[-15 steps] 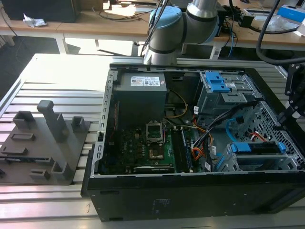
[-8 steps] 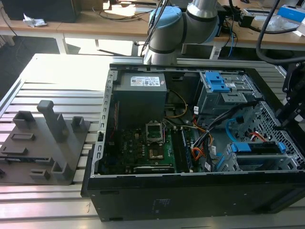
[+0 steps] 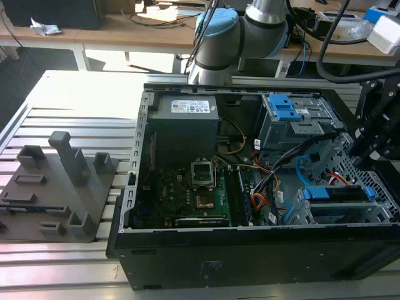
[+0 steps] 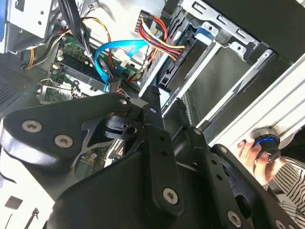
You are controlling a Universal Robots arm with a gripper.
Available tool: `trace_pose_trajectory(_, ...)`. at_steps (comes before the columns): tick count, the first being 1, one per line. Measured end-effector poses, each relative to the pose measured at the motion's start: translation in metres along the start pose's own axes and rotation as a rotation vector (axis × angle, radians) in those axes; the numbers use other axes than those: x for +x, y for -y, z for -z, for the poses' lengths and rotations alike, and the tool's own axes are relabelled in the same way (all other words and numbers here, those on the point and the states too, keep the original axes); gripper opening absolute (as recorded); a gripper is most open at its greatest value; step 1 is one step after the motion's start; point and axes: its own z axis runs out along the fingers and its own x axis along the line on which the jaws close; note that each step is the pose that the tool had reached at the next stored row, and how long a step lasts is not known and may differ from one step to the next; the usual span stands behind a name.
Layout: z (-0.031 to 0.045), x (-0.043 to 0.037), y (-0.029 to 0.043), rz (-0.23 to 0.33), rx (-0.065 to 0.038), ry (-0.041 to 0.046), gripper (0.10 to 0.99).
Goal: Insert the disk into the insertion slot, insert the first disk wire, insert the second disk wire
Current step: 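Insert the second disk wire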
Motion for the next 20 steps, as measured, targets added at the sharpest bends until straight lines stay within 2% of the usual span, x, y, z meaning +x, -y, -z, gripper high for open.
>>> trace_pose_trajectory(1,-0.0013,0.0000,-0.0091,0.000,0.000,0.0001,0.302)
trace_pose_trajectory(5,-0.0030,0.0000,-0.0240,0.000,0.003,0.0000,0.302)
trace_pose_trajectory(7,-0.0049,0.0000,-0.0398,0.000,0.009,0.0001,0.302)
trace_pose_trajectory(10,-0.0072,-0.0032,-0.0590,0.000,0.016,0.0000,0.302)
trace_pose_trajectory(11,-0.0092,-0.0066,-0.0613,0.005,0.016,-0.0004,0.302)
trace_pose_trajectory(16,-0.0119,-0.0075,-0.0610,0.099,0.019,-0.0103,0.302)
trace_pose_trajectory(20,-0.0137,-0.0144,-0.0581,0.118,0.019,-0.0121,0.302)
